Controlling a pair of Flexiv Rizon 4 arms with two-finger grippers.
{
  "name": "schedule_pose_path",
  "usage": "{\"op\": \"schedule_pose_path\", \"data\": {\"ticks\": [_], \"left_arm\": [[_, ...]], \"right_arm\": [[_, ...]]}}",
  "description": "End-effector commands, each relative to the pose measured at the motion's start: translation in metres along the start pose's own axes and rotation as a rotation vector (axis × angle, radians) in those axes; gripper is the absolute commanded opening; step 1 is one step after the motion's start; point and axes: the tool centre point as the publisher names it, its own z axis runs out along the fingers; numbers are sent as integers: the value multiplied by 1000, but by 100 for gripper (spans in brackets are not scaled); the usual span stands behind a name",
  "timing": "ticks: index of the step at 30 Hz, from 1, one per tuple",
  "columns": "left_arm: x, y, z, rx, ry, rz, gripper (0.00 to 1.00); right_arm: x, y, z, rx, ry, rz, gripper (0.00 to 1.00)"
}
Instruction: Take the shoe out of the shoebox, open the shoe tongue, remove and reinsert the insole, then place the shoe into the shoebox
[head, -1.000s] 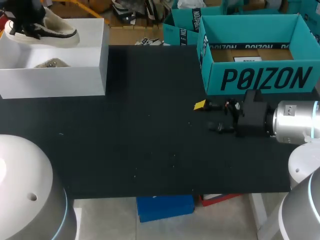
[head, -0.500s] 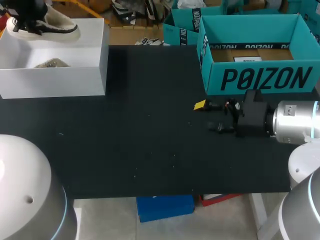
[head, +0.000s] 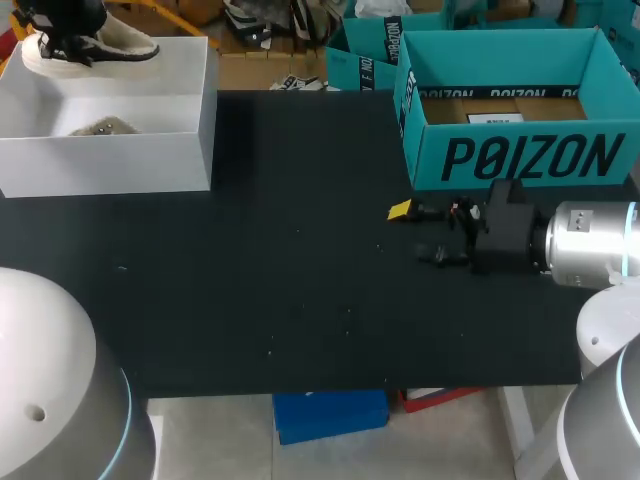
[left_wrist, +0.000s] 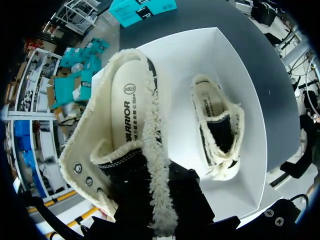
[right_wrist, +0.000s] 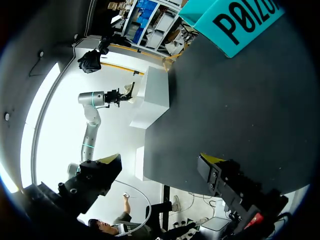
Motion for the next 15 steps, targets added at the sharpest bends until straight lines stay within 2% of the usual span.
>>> {"op": "schedule_pose_path", "data": {"ticks": [1, 15], "left_arm": [[-8, 1, 11, -2, 21, -1, 0], [10, -2, 43, -14, 73, -32, 0]], "right_arm": [[0, 0, 0, -1, -2, 0, 100], [0, 0, 0, -1, -2, 0, 100]]}}
